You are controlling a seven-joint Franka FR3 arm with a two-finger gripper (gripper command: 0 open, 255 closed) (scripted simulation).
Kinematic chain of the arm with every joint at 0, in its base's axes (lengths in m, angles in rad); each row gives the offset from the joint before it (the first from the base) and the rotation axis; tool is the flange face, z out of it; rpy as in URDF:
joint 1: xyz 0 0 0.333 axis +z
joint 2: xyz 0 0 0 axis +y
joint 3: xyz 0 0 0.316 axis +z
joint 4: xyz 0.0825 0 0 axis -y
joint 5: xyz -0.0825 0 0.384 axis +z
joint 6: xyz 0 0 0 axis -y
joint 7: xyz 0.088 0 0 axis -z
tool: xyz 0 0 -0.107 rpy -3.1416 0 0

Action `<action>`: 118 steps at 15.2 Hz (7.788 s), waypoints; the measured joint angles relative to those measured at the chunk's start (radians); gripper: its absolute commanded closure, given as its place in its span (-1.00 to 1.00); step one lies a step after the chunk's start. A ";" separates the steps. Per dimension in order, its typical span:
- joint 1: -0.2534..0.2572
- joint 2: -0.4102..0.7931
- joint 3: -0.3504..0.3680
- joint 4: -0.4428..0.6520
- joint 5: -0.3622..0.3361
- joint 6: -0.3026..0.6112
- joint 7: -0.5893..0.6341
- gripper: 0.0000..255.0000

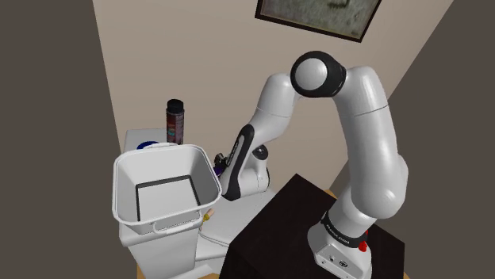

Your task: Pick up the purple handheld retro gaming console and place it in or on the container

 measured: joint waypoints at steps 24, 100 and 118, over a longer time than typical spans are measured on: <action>0.120 -0.449 -0.039 -0.111 0.331 -0.300 -0.218 1.00; 0.528 -0.476 0.245 0.682 1.730 0.271 -1.294 1.00; 0.564 -0.431 0.221 0.585 1.643 0.193 -1.152 -1.00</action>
